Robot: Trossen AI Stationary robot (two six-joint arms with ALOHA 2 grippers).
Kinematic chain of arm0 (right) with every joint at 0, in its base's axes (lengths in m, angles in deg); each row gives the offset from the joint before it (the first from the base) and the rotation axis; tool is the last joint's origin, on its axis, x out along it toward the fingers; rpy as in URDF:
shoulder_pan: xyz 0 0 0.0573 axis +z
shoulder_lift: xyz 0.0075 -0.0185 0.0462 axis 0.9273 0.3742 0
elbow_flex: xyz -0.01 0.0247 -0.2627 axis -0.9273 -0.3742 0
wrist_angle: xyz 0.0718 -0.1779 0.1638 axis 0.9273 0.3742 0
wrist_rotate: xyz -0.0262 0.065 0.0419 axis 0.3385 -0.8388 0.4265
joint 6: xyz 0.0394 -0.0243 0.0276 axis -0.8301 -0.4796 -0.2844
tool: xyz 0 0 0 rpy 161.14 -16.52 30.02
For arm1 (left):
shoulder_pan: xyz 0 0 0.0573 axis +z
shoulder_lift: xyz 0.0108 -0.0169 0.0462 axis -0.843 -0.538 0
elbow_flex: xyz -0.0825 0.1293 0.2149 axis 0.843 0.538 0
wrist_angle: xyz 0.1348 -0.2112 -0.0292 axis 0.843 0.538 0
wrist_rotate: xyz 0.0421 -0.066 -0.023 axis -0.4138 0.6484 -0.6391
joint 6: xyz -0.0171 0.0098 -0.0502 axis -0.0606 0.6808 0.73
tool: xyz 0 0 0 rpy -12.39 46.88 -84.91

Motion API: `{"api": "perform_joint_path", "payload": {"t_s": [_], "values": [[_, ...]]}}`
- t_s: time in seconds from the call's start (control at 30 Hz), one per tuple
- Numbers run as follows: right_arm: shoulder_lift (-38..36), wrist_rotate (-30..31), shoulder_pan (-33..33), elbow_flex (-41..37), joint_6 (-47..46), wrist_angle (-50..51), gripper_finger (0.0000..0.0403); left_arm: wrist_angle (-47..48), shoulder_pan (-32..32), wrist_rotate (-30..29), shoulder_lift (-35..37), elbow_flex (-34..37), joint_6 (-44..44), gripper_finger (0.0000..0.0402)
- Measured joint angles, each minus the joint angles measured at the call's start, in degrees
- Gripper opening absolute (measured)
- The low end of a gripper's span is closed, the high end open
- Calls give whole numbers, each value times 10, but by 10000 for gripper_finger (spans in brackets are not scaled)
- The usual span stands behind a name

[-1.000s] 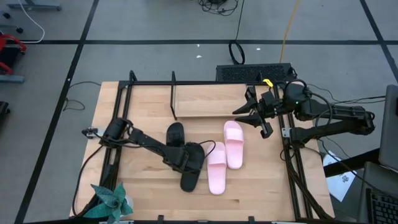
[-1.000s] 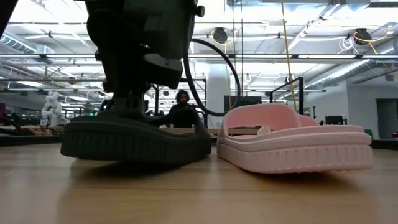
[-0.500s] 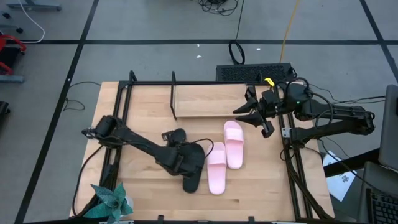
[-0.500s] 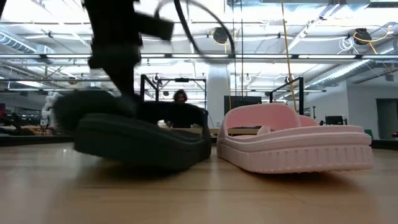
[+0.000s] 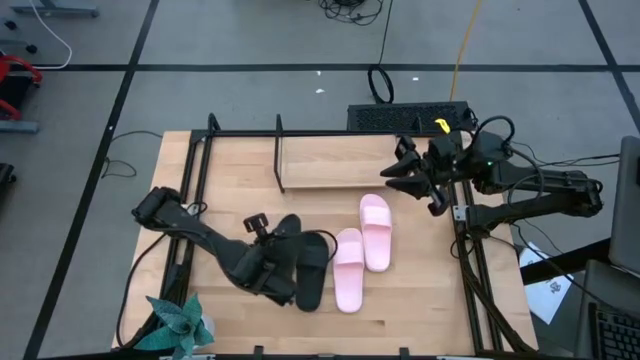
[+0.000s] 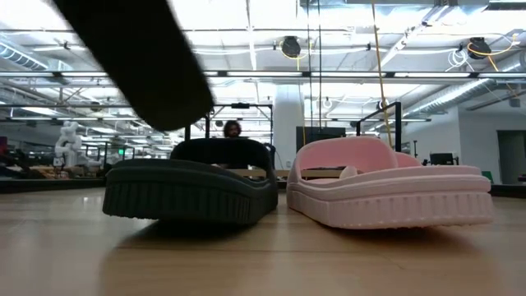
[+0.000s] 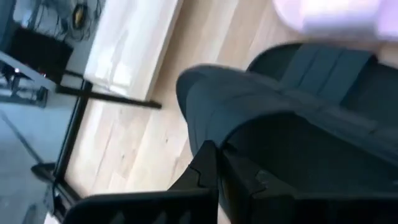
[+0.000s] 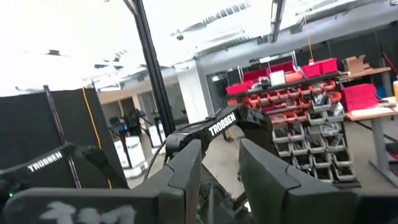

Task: Pick and place slides into the shelf
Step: Put the top black slide on the shelf

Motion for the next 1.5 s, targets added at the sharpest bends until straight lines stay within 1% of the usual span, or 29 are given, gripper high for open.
{"api": "perform_joint_path", "payload": {"t_s": [0.13, 0.33, 0.5, 0.57, 0.63, 0.7, 0.8, 0.87, 0.97, 1.1, 1.23, 1.37, 1.5], "values": [[0, 0, 0, 0, -22, -24, 98, 4, 4, -34, -3, -39, -17, 0], [0, 2, 0, 0, -30, -87, 98, -1, 38, -103, -9, -122, -105, 0], [0, 4, 0, 0, -27, -155, 98, -68, 105, -154, -9, -178, -242, 0], [0, 20, 0, 0, -16, -177, 98, -98, 138, -164, -9, -194, -307, 0], [0, 42, 0, 0, -2, -193, 98, -142, 182, -160, -9, -198, -369, 0], [0, 61, 0, 0, 11, -203, 98, -168, 229, -151, -9, -198, -410, 0], [0, 94, 0, 0, 36, -208, 98, -183, 297, -143, -16, -198, -449, 0], [0, 114, 0, 0, 56, -207, 98, -184, 336, -123, -21, -198, -462, 0], [0, 153, 0, 0, 94, -197, 98, -182, 381, -106, -45, -198, -485, 0], [1, 201, 0, 0, 143, -188, 98, -179, 416, -99, -78, -197, -520, 0], [0, 238, 0, 0, 180, -188, 98, -170, 434, -91, -113, -197, -583, 0], [0, 243, 0, 0, 202, -188, 98, -162, 451, -90, -138, -197, -631, 0], [0, 243, 0, 0, 219, -189, 98, -144, 470, -104, -159, -197, -669, 0]]}}
